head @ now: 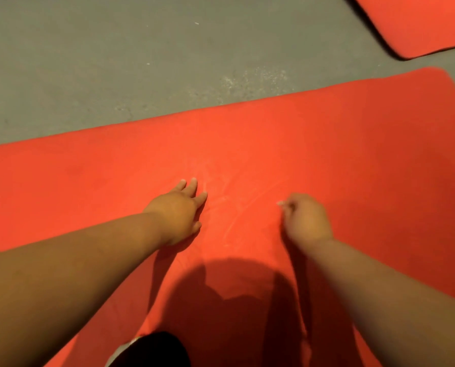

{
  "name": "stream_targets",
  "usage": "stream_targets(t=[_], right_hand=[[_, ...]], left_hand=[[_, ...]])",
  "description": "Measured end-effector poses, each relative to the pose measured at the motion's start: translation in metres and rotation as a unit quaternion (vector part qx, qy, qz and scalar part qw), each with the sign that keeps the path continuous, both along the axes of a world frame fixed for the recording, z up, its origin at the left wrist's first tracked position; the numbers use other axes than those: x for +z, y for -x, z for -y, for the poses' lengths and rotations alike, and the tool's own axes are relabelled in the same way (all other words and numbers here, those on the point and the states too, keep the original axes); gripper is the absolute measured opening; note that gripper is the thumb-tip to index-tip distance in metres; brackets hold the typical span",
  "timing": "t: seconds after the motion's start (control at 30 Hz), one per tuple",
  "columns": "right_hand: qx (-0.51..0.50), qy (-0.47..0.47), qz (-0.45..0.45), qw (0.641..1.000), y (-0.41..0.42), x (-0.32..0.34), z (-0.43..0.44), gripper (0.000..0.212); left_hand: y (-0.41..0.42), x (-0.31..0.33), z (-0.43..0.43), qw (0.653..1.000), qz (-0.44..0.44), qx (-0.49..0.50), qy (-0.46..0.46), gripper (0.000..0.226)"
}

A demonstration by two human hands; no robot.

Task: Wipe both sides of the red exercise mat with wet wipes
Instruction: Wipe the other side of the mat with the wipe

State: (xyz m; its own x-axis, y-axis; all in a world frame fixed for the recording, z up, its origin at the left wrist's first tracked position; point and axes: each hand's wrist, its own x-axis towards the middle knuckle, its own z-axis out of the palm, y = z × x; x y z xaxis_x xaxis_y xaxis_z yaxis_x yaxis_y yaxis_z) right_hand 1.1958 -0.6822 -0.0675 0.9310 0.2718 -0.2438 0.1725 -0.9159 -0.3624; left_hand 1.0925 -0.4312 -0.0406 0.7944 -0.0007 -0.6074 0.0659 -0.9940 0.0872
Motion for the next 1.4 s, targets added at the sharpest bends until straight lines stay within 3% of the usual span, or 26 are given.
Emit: stream_targets(t=[0.07, 0.1, 0.17, 0.23, 0.3, 0.33, 0.37, 0.43, 0.5, 0.57, 0.63, 0.7, 0.77, 0.8, 0.87, 0.93, 1.0, 1.03, 1.1, 1.17, 1.2, 1.23, 1.27, 1.33, 1.4], right_hand=[[-0.238, 0.022, -0.002, 0.971, -0.025, 0.004, 0.026, 0.012], [-0.294, 0.007, -0.008, 0.956, -0.025, 0.003, 0.026, 0.011], [-0.232, -0.045, 0.0, 0.972, -0.002, 0.0, 0.005, 0.012], [-0.046, -0.103, -0.029, 0.993, 0.043, -0.003, -0.022, 0.016], [0.196, -0.096, -0.062, 0.974, 0.083, -0.002, -0.031, 0.017], [0.261, -0.096, -0.058, 0.959, 0.082, -0.003, -0.027, 0.017], [0.264, -0.099, -0.056, 0.958, 0.069, -0.002, -0.02, 0.015], [0.165, -0.082, -0.012, 0.983, 0.031, -0.007, -0.002, 0.013], [-0.042, -0.031, 0.058, 0.997, -0.018, -0.007, 0.029, 0.013], [-0.193, -0.033, 0.068, 0.978, -0.04, -0.003, 0.049, 0.012], [-0.14, -0.035, 0.035, 0.989, -0.016, -0.006, 0.035, 0.013], [0.048, -0.079, 0.004, 0.996, 0.041, -0.01, 0.009, 0.01], [0.238, -0.113, -0.014, 0.965, 0.083, -0.012, 0.002, 0.007], [0.277, -0.134, -0.022, 0.951, 0.073, -0.013, 0.009, 0.008], [0.211, -0.103, -0.018, 0.972, 0.029, -0.012, 0.031, 0.011], [0.034, -0.042, 0.037, 0.998, -0.016, -0.006, 0.061, 0.012], [-0.088, -0.033, 0.079, 0.992, -0.025, -0.001, 0.073, 0.011], [-0.066, -0.025, 0.074, 0.995, -0.014, -0.001, 0.069, 0.011], [0.07, -0.047, -0.043, 0.995, 0.025, -0.002, 0.052, 0.013], [0.166, -0.075, -0.148, 0.972, 0.056, 0.005, 0.04, 0.013], [0.138, -0.115, -0.183, 0.967, 0.063, 0.016, 0.036, 0.011], [0.052, -0.195, -0.221, 0.954, 0.063, 0.032, 0.034, 0.009], [-0.061, -0.3, -0.253, 0.918, 0.059, 0.05, 0.033, 0.009], [-0.226, -0.45, -0.299, 0.81, 0.047, 0.093, 0.036, 0.002], [-0.235, -0.506, -0.312, 0.769, 0.038, 0.14, 0.038, 0.008]], left_hand=[[0.004, 0.001, 0.005, 1.0, -0.016, -0.007, -0.017, 0.084], [0.004, 0.002, 0.007, 0.999, -0.024, -0.009, -0.025, 0.088], [0.002, 0.005, 0.016, 0.999, -0.039, -0.007, -0.034, 0.093], [-0.002, 0.006, 0.022, 0.998, -0.048, -0.003, -0.044, 0.097], [-0.005, 0.005, 0.027, 0.997, -0.055, 0.004, -0.052, 0.101], [-0.005, 0.005, 0.028, 0.997, -0.057, 0.006, -0.053, 0.101], [-0.004, 0.004, 0.029, 0.997, -0.057, 0.005, -0.055, 0.102], [-0.003, 0.003, 0.026, 0.997, -0.055, 0.002, -0.058, 0.101], [-0.001, 0.002, 0.026, 0.997, -0.052, -0.001, -0.062, 0.101], [-0.001, 0.001, 0.027, 0.996, -0.055, -0.001, -0.071, 0.102], [-0.002, 0.001, 0.032, 0.995, -0.062, -0.001, -0.074, 0.103], [-0.004, 0.002, 0.036, 0.995, -0.062, 0.01, -0.075, 0.104], [-0.005, 0.0, 0.037, 0.996, -0.053, 0.032, -0.062, 0.101], [-0.006, -0.001, 0.036, 0.997, -0.044, 0.041, -0.057, 0.097], [-0.008, -0.002, 0.034, 0.997, -0.032, 0.043, -0.052, 0.092], [-0.01, 0.001, 0.034, 0.996, -0.05, 0.041, -0.058, 0.091], [-0.015, 0.007, 0.039, 0.994, -0.074, 0.048, -0.061, 0.083], [-0.02, 0.013, 0.042, 0.994, -0.082, 0.047, -0.052, 0.072], [-0.034, 0.033, 0.051, 0.994, -0.101, 0.037, 0.001, 0.047], [-0.048, 0.061, 0.064, 0.99, -0.109, 0.036, 0.082, 0.04], [-0.056, 0.078, 0.071, 0.987, -0.107, 0.045, 0.11, 0.045], [-0.064, 0.095, 0.078, 0.985, -0.091, 0.062, 0.134, 0.048], [-0.072, 0.113, 0.084, 0.981, -0.066, 0.086, 0.161, 0.048], [-0.081, 0.15, 0.093, 0.958, -0.025, 0.146, 0.244, 0.042], [-0.082, 0.191, 0.105, 0.928, -0.012, 0.185, 0.323, 0.032]])
